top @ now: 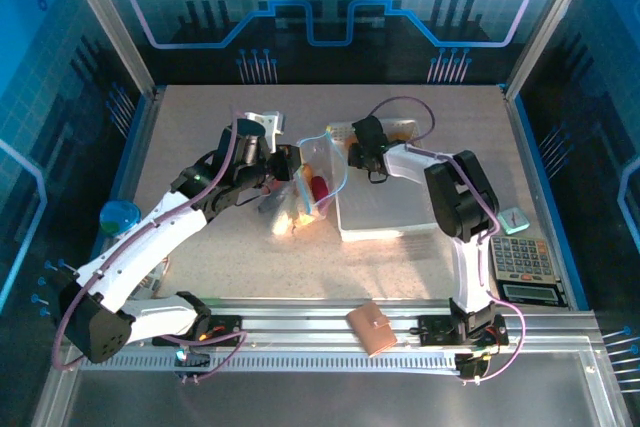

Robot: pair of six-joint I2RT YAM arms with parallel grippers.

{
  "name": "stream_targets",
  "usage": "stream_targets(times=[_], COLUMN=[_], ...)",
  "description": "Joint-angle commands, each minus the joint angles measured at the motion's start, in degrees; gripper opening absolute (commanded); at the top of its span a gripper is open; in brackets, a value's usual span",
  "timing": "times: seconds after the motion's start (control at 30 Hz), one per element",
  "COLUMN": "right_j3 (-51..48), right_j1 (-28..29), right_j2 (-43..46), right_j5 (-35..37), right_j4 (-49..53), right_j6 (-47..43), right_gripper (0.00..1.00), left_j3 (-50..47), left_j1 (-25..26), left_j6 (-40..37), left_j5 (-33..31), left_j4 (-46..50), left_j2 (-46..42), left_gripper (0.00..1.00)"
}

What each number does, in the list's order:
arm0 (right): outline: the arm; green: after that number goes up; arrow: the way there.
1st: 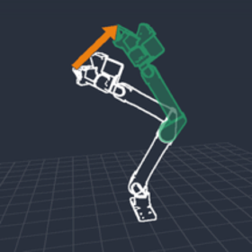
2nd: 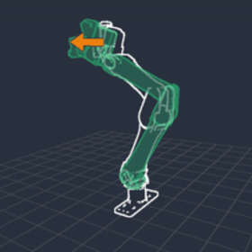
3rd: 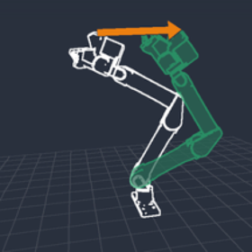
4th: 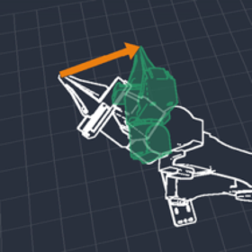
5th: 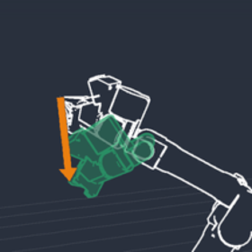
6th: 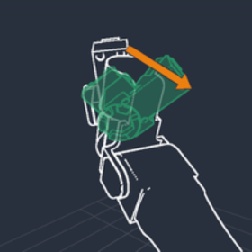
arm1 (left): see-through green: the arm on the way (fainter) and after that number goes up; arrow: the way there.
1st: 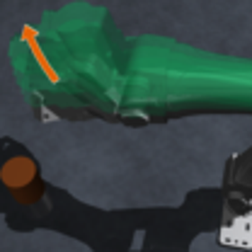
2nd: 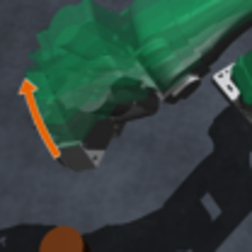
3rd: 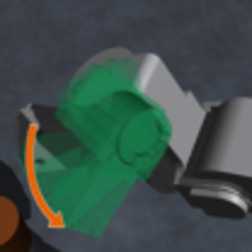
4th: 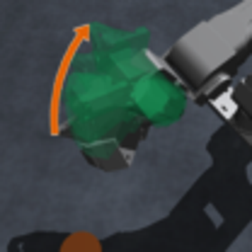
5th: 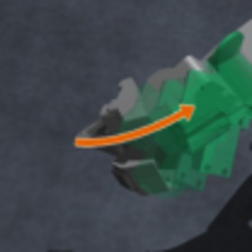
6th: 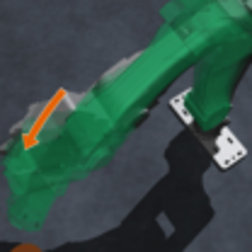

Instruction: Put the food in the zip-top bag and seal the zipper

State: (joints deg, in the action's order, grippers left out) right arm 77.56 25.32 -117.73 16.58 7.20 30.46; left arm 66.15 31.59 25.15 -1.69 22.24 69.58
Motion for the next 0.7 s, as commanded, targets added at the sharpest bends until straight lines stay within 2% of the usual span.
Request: stream_targets(times=[0.0, 0.07, 0.23, 0.4, 0.5, 0.57, 0.67], right_j3=[-2.5, -4.1, -1.9, 3.9, 7.5, 7.8, 6.9], right_j1=[-0.7, -0.7, -0.9, -2.8, -5.5, -6.9, -9.0], right_j2=[5.6, 8.3, 11.9, 9.2, 5.9, 4.5, 4.3], right_j5=[2.3, 2.4, 3.6, 5.6, -1.0, -5.4, -6.3], right_j4=[-2.1, -2.1, 3.9, 11.5, 14.8, 13.5, 11.7], right_j6=[-1.8, -2.4, -7.7, -13.4, -15.1, -15.7, -15.8], right_gripper=[0.50, 0.52, 0.65, 0.85, 0.89, 0.91, 0.93], left_j3=[-0.5, -0.5, -0.5, -0.8, -0.8, -1.0, -1.0], left_j1=[-0.5, -0.5, -0.7, -0.8, -0.8, -0.8, -0.8], left_j6=[-0.4, -0.5, -0.5, -0.5, -0.5, -0.5, -0.6], left_j5=[-0.2, -0.2, -0.1, 0.0, 0.1, 0.1, -0.1], left_j4=[0.4, 0.5, 0.3, -0.1, 0.1, 0.2, 0.7], left_j2=[-1.4, -1.5, -1.4, -1.4, -1.6, -1.8, -2.3], left_gripper=[0.11, 0.12, 0.12, 0.12, 0.12, 0.11, 0.12])
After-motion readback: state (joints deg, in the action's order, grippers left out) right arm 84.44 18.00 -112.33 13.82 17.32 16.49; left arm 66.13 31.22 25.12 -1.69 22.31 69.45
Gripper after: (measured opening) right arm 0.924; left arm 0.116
